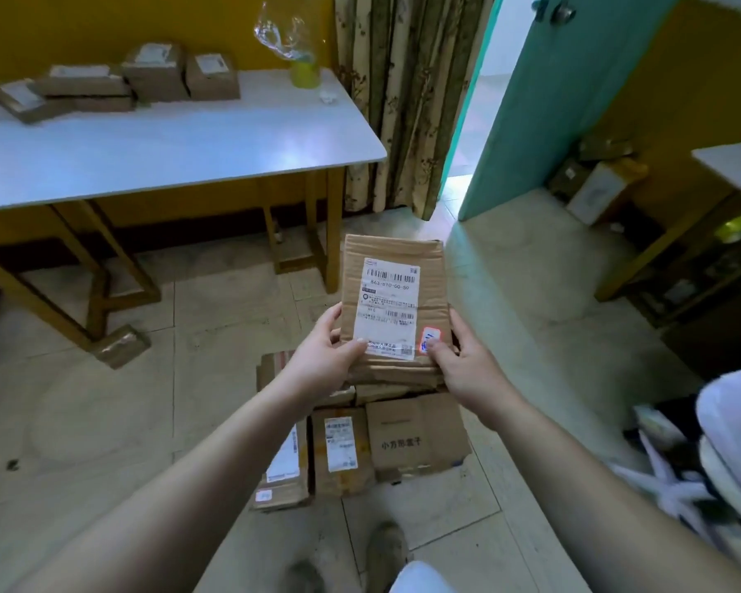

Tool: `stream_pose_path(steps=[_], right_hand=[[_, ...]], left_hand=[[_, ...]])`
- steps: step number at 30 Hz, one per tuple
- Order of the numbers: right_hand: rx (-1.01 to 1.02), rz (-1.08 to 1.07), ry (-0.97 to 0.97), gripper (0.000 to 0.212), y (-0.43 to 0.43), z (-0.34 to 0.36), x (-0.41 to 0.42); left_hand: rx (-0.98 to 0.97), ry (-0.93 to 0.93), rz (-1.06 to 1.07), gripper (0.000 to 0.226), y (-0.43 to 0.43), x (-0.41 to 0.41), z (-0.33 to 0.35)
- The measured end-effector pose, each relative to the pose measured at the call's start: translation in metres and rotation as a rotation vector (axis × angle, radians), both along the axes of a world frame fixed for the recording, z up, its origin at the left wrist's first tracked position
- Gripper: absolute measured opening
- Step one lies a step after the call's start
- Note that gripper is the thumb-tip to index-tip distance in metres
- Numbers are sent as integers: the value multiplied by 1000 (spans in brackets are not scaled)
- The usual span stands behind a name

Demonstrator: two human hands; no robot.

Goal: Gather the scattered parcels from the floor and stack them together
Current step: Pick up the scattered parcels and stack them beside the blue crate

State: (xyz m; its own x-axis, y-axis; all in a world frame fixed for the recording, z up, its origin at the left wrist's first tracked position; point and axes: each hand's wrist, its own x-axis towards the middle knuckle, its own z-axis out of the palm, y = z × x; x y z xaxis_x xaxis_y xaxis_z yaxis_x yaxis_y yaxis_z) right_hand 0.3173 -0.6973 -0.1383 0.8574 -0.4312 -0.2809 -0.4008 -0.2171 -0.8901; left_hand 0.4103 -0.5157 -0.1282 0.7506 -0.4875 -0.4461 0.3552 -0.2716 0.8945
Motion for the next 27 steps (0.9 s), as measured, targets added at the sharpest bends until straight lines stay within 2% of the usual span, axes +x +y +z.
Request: stream_pose_path(steps=[2,6,10,14,17,22,27], right_hand=[[-11,-39,-38,45,-6,3,-12],[-40,-13,-63,56,-23,6,-23],[-132,127,-14,69,-48,5,-25],[-259,278,94,87,-109,-12,-38],[-312,346,171,92,-154,-45,-47],[-370,429,254,84,-205,-132,-66],[-310,452,364,82,-218,-217,-98]], left_hand=[[-16,-7,-26,69,-8,-8,2],[-40,-21,-45,68,-23,-19,5],[7,-61,17,66,-49,-25,4],[108,-58,40,66,-109,-49,-5],[231,-57,22,65,-158,-63,-31],[420,1,-32,66,-209,-79,-103],[495,51,-124,44,-222,-102,-187]])
